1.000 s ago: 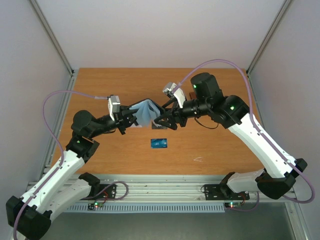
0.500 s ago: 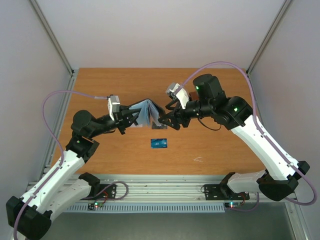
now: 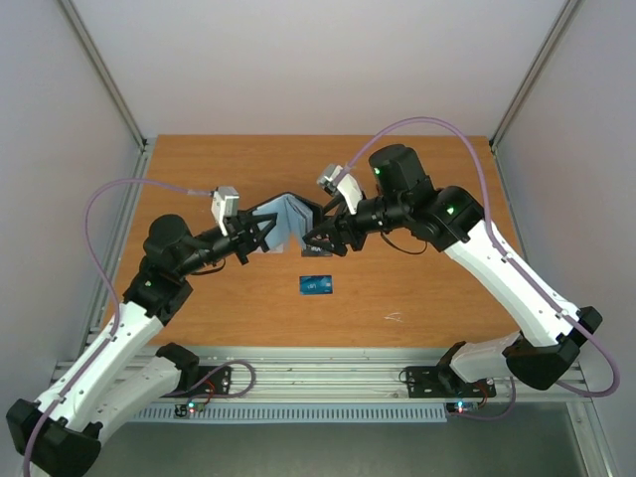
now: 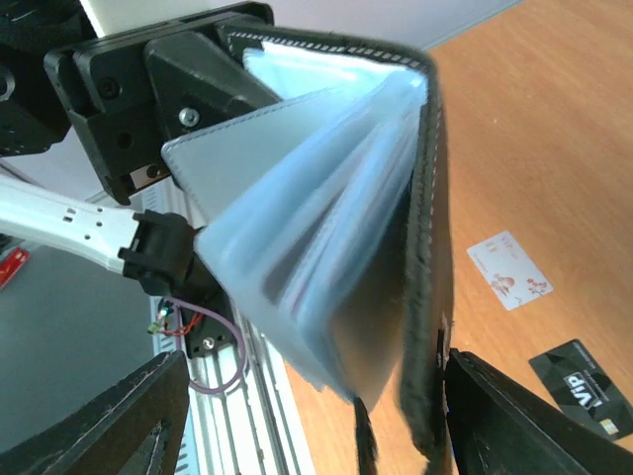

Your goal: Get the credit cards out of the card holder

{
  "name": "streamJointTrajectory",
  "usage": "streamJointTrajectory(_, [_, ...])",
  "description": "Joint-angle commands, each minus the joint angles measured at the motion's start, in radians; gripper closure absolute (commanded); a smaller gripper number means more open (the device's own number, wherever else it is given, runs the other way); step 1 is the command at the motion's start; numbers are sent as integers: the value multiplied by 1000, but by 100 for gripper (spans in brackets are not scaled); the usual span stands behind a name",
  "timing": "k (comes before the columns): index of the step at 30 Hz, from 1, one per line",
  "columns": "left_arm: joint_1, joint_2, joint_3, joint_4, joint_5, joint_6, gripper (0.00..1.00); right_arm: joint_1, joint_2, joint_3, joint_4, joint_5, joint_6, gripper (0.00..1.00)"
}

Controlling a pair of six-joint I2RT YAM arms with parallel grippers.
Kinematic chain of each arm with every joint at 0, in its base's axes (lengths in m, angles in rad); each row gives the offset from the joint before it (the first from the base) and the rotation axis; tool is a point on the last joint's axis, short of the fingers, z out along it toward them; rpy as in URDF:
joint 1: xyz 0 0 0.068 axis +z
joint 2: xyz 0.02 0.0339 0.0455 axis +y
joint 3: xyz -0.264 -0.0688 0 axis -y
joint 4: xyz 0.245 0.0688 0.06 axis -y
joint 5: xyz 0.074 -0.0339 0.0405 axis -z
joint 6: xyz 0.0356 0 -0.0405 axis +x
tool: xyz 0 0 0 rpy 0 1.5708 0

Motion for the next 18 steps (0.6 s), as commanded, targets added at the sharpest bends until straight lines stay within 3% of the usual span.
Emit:
streamJointTrajectory(1, [2, -9, 20, 63, -14, -49, 100, 24, -2, -36, 76, -29, 31, 30])
streamJointTrajectory(7, [2, 2, 12, 102, 7, -57, 100, 24, -5, -47, 76, -15, 20, 45])
streamJointTrajectory(18, [2, 4, -19, 181, 60, -61, 100, 21, -26, -38, 39, 59, -24, 52])
